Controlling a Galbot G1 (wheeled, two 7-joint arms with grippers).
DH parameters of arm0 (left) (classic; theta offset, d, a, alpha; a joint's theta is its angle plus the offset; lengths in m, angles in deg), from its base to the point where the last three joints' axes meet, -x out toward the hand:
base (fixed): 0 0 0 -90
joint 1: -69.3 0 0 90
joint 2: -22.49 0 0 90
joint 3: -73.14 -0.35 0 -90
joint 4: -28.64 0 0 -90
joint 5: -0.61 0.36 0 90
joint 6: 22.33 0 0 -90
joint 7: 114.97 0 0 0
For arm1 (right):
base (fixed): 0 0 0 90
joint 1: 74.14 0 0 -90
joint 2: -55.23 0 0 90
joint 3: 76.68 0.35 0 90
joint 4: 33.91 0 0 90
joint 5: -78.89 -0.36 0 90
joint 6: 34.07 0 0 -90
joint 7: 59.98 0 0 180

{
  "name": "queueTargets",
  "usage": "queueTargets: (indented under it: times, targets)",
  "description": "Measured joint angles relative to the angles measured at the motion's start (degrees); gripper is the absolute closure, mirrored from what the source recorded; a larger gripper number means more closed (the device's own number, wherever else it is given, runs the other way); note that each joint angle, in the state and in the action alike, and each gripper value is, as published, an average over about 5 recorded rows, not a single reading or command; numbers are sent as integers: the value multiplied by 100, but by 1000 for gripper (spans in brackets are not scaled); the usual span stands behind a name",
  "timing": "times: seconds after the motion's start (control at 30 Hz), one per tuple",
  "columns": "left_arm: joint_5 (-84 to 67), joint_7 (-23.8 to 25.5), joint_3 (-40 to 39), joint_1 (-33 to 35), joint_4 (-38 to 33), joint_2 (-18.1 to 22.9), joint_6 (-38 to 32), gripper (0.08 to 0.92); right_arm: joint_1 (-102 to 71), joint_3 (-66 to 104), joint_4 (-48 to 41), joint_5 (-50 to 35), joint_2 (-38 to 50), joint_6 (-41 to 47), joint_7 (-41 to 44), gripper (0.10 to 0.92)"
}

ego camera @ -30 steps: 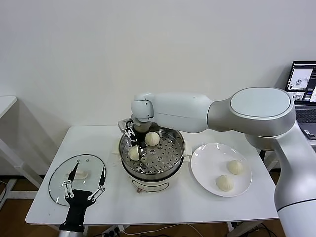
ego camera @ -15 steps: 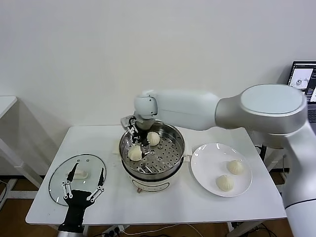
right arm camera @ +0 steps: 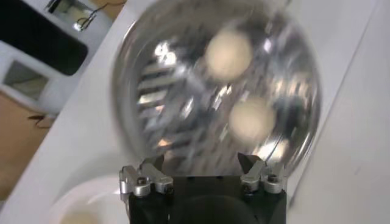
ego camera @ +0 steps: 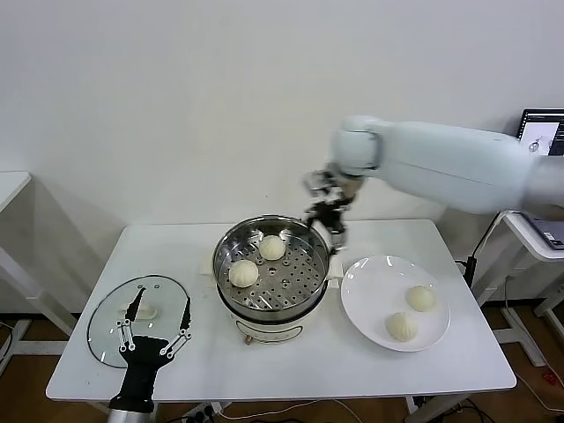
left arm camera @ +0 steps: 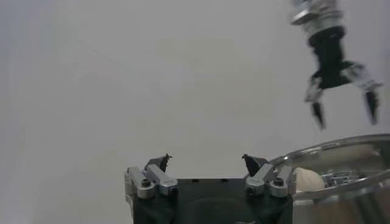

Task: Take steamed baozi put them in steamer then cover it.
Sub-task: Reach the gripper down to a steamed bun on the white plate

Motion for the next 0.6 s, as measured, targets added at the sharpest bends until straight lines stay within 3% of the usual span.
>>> queueTargets:
  times: [0.27,0.6]
  targets:
    - [8,-4,28,62,14,36,4,177,-807,194,86,553,1043,-165,55,203]
    - [29,-8,55,144,3,83,3,177,-2044,772,-66,1027,1484,-201,-210,203]
